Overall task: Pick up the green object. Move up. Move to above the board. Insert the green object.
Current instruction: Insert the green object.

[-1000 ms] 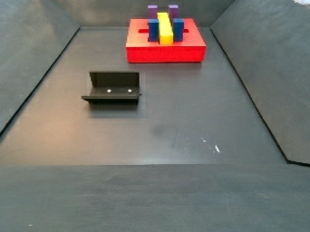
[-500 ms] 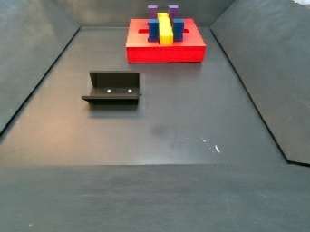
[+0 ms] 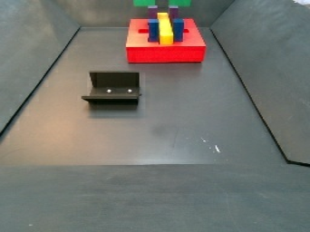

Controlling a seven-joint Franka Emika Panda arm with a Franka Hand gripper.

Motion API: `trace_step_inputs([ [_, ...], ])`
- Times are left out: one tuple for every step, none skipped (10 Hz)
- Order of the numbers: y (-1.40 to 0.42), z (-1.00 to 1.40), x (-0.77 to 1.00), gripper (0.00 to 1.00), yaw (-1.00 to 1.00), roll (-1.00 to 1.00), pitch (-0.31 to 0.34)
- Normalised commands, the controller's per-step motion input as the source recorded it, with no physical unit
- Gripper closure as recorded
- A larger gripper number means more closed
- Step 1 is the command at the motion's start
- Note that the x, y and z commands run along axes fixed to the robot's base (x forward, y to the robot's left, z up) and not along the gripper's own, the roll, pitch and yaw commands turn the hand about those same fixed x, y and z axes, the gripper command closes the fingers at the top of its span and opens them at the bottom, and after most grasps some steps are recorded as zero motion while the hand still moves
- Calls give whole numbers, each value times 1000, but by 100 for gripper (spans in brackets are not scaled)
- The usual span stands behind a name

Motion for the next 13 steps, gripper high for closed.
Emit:
trace_step_inputs([
  [0, -466, 0, 100, 0, -259, -221],
  [-11, -326, -143, 100, 11, -81, -166],
  [-117, -237, -91, 100, 49, 47, -73],
  [-171, -271, -91, 100, 91, 139, -86],
  [-220, -346, -151, 100, 146, 170, -143],
  [-220, -337, -131, 100, 146, 164, -144],
  [-149, -354, 0, 100, 126, 139, -164],
  [-71, -389, 0, 100, 51, 131, -157],
  [0, -369, 0, 100, 0, 130, -134],
  [0, -269, 0, 100, 0, 66, -97],
  [11, -120, 46, 100, 0, 0, -51],
  [34, -71, 137, 100, 0, -60, -36],
  [31, -29, 163, 100, 0, -89, 0],
])
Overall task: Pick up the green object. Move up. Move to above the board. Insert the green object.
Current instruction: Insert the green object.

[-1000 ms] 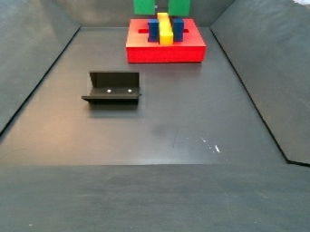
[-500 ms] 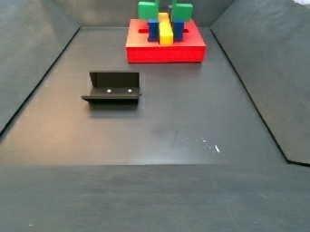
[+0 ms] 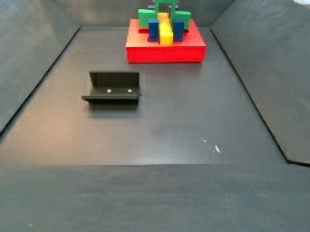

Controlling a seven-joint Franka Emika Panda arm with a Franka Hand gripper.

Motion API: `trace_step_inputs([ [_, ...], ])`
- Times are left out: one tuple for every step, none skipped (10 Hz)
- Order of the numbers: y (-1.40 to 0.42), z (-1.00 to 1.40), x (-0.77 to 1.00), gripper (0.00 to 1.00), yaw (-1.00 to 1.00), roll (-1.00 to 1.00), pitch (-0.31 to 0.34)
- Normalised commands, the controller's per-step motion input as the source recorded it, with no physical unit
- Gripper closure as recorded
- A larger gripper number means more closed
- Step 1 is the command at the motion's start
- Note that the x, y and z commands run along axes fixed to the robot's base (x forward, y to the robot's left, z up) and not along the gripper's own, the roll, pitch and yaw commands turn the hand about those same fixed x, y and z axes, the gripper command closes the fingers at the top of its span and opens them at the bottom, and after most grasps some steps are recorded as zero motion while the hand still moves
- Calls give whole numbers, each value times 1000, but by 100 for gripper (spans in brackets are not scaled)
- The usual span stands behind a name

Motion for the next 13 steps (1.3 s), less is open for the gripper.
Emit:
trace_step_inputs([
  [71, 0, 106, 100, 0, -114, 0],
  [0, -3, 49, 100, 51, -100, 0],
  [0, -20, 137, 100, 71, -84, 0],
  [0, -80, 29, 100, 43, -4, 0],
  [0, -137, 0, 100, 0, 4, 4],
  [0, -123, -31, 100, 0, -1, 0],
  [0, -100, 0, 100, 0, 0, 0],
  [0, -89, 0, 100, 0, 0, 0],
  [0, -69, -114, 100, 0, -141, 0],
  [0, -114, -91, 100, 0, -140, -21],
  [0, -100, -40, 100, 0, -123, -43],
  [0, -123, -46, 100, 0, -114, -59],
  [0, -140, 0, 100, 0, -94, -59],
])
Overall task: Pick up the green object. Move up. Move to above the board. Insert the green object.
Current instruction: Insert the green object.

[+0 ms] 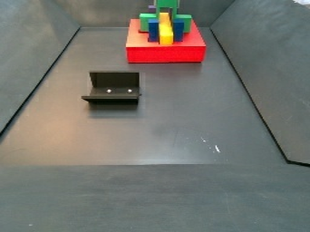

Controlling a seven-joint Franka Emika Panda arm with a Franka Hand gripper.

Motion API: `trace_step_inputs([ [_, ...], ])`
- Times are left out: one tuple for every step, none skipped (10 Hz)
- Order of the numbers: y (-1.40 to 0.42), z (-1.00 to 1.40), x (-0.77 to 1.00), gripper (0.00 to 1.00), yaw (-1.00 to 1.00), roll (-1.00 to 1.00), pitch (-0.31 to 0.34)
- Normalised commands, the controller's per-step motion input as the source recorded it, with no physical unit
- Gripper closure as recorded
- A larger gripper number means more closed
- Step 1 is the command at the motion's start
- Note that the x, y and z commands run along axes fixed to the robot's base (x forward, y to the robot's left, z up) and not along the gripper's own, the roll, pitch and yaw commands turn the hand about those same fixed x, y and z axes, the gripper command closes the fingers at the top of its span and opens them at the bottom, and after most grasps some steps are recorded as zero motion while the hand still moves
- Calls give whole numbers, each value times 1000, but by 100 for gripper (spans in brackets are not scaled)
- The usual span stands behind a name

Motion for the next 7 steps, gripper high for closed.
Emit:
trace_step_inputs([
  [-14, -131, 54, 100, 0, -71, -11],
  [-17, -154, 11, 100, 0, -50, -21],
  [-51, -131, 74, 100, 17, -40, 0],
  [-66, -26, 251, 100, 74, -63, 19],
  [-43, 0, 237, 100, 86, -53, 29],
  [-9, -34, 129, 100, 100, -23, 0],
  [0, -66, 57, 100, 69, -10, 0],
])
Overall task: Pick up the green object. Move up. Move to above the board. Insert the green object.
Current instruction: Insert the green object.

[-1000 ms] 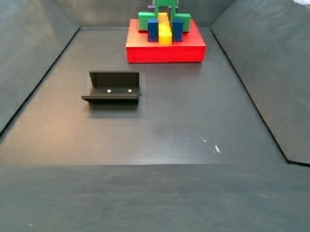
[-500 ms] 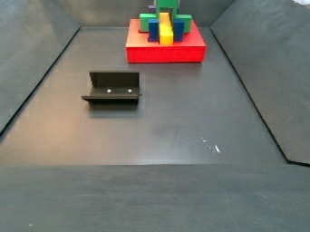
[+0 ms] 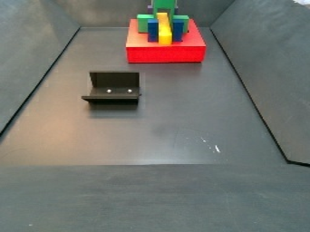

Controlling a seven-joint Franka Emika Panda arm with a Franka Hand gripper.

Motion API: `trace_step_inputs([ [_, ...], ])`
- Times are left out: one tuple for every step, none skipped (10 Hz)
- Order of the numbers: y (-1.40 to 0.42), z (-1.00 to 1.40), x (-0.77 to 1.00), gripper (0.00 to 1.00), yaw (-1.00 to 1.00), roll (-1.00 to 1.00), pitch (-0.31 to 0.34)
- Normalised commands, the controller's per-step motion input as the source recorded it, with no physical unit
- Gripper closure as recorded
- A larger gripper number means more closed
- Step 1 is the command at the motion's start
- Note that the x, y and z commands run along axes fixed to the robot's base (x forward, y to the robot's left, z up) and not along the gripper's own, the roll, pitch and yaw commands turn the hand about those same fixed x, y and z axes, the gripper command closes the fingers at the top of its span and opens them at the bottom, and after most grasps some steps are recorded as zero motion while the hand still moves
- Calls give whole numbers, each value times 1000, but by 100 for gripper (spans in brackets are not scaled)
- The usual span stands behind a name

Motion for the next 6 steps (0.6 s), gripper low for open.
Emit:
trace_step_inputs([
  [0, -97, 0, 100, 0, 0, 0],
  [71, -54, -43, 100, 0, 0, 0],
  [126, 0, -169, 100, -71, -14, 9],
  [140, 0, -166, 100, -106, -30, 21],
  [97, 0, -160, 100, -103, -33, 1],
  [0, 0, -123, 100, -40, -21, 0],
])
